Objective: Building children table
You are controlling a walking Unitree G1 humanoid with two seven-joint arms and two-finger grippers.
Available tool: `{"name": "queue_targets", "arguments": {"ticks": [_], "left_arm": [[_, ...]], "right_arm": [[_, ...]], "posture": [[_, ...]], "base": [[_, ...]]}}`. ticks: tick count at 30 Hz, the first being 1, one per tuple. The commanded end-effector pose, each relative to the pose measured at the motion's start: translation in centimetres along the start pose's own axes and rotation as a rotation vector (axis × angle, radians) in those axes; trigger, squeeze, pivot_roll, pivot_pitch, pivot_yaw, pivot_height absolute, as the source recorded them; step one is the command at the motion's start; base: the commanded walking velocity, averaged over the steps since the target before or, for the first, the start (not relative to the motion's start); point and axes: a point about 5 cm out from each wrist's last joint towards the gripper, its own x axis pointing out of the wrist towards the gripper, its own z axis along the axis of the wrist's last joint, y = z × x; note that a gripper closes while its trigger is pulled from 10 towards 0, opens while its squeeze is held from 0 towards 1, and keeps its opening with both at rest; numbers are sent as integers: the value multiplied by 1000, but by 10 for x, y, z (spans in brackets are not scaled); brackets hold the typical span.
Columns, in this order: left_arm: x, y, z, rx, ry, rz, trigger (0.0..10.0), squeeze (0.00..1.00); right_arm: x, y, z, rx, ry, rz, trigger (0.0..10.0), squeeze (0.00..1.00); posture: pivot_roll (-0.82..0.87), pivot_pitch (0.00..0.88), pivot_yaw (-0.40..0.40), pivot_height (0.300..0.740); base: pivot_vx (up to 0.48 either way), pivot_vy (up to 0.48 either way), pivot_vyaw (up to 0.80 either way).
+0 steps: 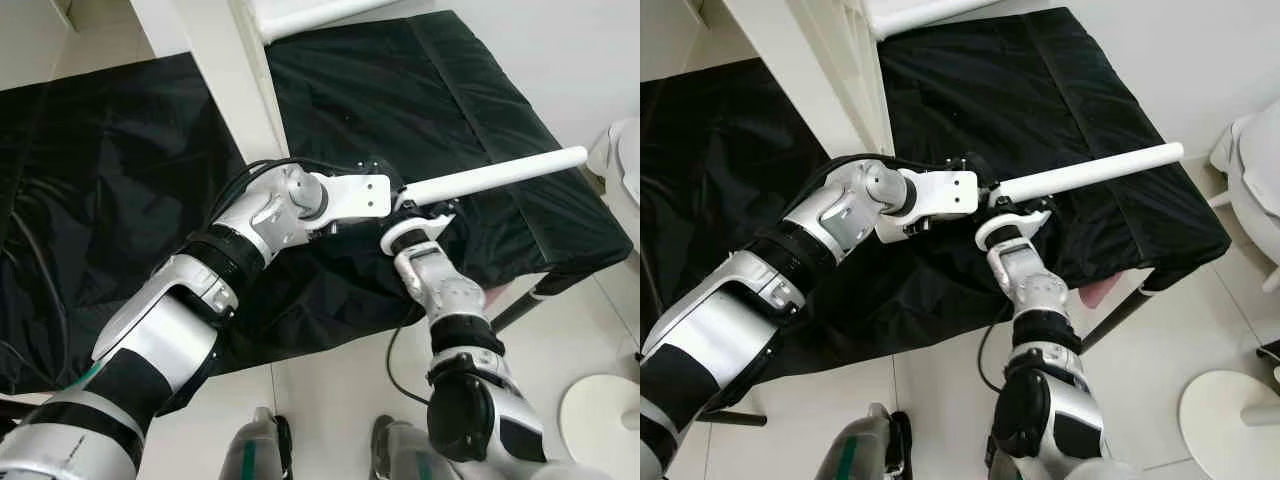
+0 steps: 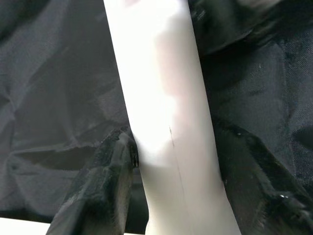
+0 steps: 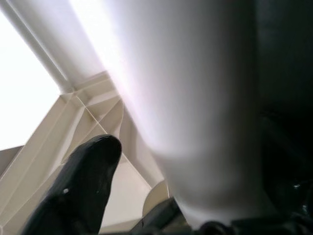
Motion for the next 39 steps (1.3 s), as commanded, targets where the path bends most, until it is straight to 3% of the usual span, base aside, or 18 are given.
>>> {"name": "queue_targets", "arguments": {"ticks": [1,3,7,9,14,17,21,26,30,31,34,35,36,38,39], "left_arm": [[5,2,-25,-77,78,111,10000,0],[5,2,-25,-77,78,111,10000,0],[4,12,-20,-91,66,151,10000,0],[4,12,-20,-91,66,151,10000,0],[4,16,-17,-88,56,161,10000,0],[4,18,-16,-79,54,162,10000,0],[5,18,-16,-71,49,153,10000,0],[1,19,-8,-81,-15,122,10000,0],[-2,20,-2,-94,-58,107,10000,0],[-12,22,7,-109,-131,77,10000,0],[-24,23,17,-113,-202,46,10000,0],[-40,25,30,-128,-291,18,10000,0],[-40,25,30,-128,-291,18,10000,0],[-69,27,51,-147,-429,-11,10000,0],[-69,27,51,-147,-429,-11,10000,0]], "right_arm": [[-5,20,-43,126,57,94,10000,0],[-5,20,-43,126,57,94,10000,0],[-30,43,-36,24,80,132,10000,0],[-30,43,-36,24,80,132,10000,0],[-50,46,-30,-6,80,97,10000,0],[-72,51,-22,-58,84,100,10000,0],[-81,56,-19,-102,89,129,10000,0],[-78,69,-12,-198,79,206,10000,0],[-75,74,-9,-211,72,218,10000,0],[-67,77,-6,-237,71,232,10000,0],[-59,81,-3,-267,71,241,10000,0],[-50,86,-1,-290,74,259,10000,0],[-50,86,-1,-290,74,259,10000,0],[-37,93,0,-329,83,281,10000,0],[-37,93,0,-329,83,281,10000,0]], "posture": [[-16,138,113,740],[-16,138,113,740],[-41,129,115,740],[-41,129,115,740],[-43,127,116,740],[-58,126,128,740],[-57,126,133,740],[-57,126,133,740],[-57,126,133,740],[-51,122,132,740],[-45,119,129,740],[-39,117,123,740],[-39,117,123,740],[-25,115,115,740],[-25,115,115,740]], "base": [[0,0,0],[0,0,0],[0,0,0],[0,0,0],[0,0,0],[0,0,0],[0,0,0],[0,0,0],[0,0,0],[0,0,0],[0,0,0],[0,0,0],[0,0,0],[0,0,0],[0,0,0]]}}
